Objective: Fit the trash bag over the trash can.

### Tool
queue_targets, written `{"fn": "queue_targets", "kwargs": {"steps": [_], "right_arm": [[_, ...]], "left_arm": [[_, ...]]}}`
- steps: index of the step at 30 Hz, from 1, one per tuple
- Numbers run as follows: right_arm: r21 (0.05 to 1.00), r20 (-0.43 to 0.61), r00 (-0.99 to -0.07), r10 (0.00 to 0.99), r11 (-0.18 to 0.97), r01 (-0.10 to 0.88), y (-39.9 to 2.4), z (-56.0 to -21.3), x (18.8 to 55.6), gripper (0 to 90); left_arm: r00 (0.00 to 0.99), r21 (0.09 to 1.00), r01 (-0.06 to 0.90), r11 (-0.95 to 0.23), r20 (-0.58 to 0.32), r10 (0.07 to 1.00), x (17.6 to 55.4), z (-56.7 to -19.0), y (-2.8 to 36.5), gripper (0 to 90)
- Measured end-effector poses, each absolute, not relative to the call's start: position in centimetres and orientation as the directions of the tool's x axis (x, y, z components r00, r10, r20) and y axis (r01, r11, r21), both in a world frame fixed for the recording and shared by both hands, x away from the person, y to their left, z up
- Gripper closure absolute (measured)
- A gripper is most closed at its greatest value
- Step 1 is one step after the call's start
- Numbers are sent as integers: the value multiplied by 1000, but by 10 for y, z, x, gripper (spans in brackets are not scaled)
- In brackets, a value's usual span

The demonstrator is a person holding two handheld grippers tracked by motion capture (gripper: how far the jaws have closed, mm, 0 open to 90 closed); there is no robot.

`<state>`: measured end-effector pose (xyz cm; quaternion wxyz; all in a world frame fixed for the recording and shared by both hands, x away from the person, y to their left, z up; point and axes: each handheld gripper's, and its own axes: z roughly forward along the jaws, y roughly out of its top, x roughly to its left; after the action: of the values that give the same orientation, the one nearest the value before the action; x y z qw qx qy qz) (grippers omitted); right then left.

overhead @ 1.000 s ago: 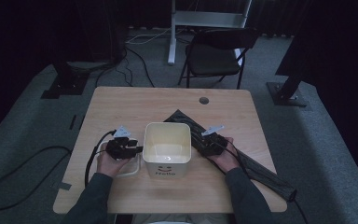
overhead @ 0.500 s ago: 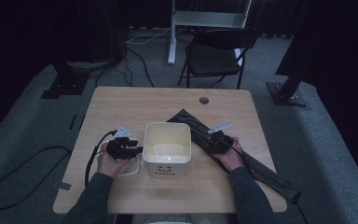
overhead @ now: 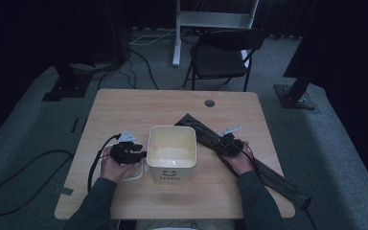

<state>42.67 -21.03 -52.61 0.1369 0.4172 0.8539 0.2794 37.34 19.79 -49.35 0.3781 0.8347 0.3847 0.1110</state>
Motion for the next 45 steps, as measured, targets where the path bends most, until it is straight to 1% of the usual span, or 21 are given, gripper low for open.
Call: {"fn": "queue_targets", "kwargs": {"steps": [3,4,6,8,10,21,30,38,45], "right_arm": [[589,-4,-607,795,493,641,-212,-526,427,788],[589,-4,-607,795,493,641,-212,-526,427,788],[587,-6,-605,796,493,642,-213,-526,427,844],[586,-7,-603,798,492,644,-214,-526,427,881],[586,-20,-602,798,497,640,-214,-526,426,897],[586,-46,-619,784,523,619,-213,-526,424,900],[605,-45,-620,783,515,607,-215,-520,422,900],[639,-40,-620,784,497,587,-219,-508,419,900],[668,-59,-623,780,495,556,-220,-492,415,900]], "left_arm": [[680,716,559,-418,-107,726,373,-494,198,567],[680,716,559,-418,-107,726,373,-494,198,567],[680,716,560,-417,-109,725,373,-494,198,567],[680,715,562,-415,-113,725,374,-494,198,568],[681,716,561,-416,-113,724,374,-494,198,574],[681,719,560,-411,-117,723,374,-494,199,574],[678,721,560,-409,-116,726,374,-494,199,574],[678,714,565,-414,-116,726,375,-495,199,572],[677,710,568,-416,-115,727,375,-495,199,571]]}}
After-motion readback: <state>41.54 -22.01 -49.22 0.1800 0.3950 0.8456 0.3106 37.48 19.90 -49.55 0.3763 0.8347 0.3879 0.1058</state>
